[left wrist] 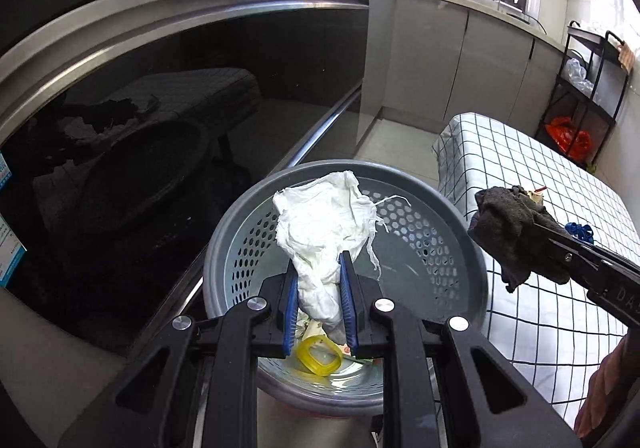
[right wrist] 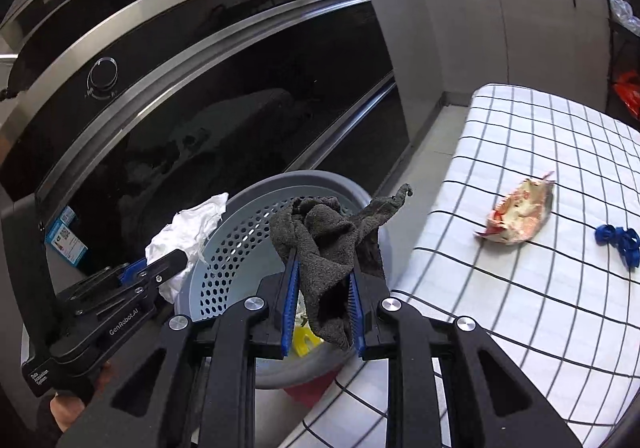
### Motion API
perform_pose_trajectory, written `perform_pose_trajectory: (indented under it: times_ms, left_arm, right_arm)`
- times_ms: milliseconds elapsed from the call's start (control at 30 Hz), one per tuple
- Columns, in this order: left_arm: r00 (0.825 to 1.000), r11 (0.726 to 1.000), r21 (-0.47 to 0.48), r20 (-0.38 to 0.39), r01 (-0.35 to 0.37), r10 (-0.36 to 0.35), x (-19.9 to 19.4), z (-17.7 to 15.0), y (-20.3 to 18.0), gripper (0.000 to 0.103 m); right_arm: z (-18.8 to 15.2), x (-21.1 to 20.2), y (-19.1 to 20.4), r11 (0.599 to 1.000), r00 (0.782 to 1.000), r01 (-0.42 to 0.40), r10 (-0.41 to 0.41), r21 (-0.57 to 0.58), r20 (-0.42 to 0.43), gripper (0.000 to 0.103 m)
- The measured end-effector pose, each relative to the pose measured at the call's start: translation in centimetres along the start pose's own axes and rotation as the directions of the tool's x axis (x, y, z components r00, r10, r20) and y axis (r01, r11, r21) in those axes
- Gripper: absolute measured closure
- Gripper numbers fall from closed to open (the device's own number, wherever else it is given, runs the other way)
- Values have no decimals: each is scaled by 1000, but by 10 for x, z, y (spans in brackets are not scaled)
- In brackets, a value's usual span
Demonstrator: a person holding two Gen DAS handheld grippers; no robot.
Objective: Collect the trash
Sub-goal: 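Carry tissue and cloth over the grey basket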
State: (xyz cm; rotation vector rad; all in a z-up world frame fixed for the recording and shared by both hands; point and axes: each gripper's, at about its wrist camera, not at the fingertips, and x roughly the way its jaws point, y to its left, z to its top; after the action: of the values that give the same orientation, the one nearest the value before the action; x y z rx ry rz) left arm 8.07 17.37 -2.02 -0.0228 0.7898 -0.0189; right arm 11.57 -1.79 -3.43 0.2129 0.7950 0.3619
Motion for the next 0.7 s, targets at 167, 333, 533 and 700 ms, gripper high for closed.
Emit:
perform_pose_trajectory:
  times_ms: [167, 333, 533, 700]
  left_arm:
    - [999, 1000, -23, -33, 16, -16, 11, 2, 10, 84]
    - [999, 1000, -22, -38, 19, -19, 15, 4, 10, 84]
    - [998, 999, -39, -59, 6, -8, 23, 5, 13, 84]
    - [997, 998, -69, -70, 7, -12, 27, 5, 21, 80]
  right_arm:
    - [3, 21, 15, 1000, 999, -10, 9, -23, -34, 81]
    - [5, 37, 24, 999, 998, -23, 21, -36, -58, 81]
    - [6, 48, 29, 999, 996, -25, 22, -47, -81, 81]
    - [10, 49, 33, 999, 996, -26, 22, -45, -82, 79]
